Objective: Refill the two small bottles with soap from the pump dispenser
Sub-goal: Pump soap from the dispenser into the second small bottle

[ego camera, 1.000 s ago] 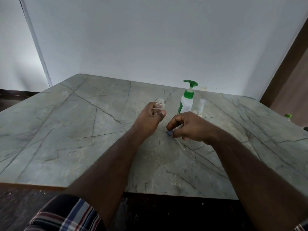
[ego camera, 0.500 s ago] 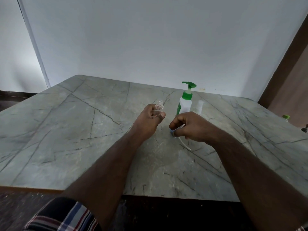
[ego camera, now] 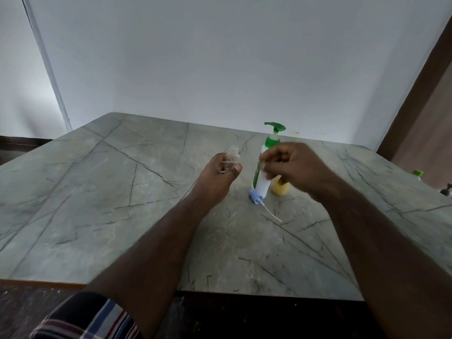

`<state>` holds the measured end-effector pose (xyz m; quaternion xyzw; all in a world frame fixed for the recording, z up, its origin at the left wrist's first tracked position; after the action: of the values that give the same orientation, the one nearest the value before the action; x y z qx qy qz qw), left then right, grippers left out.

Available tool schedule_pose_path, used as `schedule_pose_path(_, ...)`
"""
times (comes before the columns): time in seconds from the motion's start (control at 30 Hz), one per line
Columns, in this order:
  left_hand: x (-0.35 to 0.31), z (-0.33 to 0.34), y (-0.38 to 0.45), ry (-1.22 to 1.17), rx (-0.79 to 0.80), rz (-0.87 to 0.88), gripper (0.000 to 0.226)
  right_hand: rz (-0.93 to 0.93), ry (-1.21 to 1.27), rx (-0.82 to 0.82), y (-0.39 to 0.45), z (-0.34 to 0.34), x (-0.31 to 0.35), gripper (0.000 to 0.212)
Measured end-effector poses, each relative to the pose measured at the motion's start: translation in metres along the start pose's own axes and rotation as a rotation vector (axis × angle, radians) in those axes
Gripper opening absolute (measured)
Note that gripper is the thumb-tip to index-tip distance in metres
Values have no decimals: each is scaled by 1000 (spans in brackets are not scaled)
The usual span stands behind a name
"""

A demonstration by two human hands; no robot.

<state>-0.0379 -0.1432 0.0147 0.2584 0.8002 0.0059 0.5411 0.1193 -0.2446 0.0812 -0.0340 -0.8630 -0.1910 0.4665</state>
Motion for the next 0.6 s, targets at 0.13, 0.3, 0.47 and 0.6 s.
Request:
schedule_pose_path(0.13, -7, 2, 3, -42, -8, 10, 32, -117, 107, -402, 14, -29, 9, 11)
schedule_pose_path(0.3, -19, 3, 8, -77, 15, 27, 41, -166, -152, -410, 33, -37, 12, 28)
schedule_pose_path(0.47, -26, 10, 14, -120, -3, 10, 37, -139, -228, -308, 46, -31, 11, 33)
schedule_pose_path(0.6, -31, 17, 19, -173, 6, 7, 32, -138, -248, -333, 50, -29, 9, 28)
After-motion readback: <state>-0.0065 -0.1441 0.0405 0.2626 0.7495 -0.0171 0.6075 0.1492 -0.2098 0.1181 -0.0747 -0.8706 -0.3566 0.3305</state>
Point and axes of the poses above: each hand's wrist, its own y-axis towards the middle knuckle, its own z-axis out of the palm, x = y × z, the point moved 2 cm from there along y, towards the middle knuckle, and after that the axes turned 5 degrees about y, right-handed, at the moved point
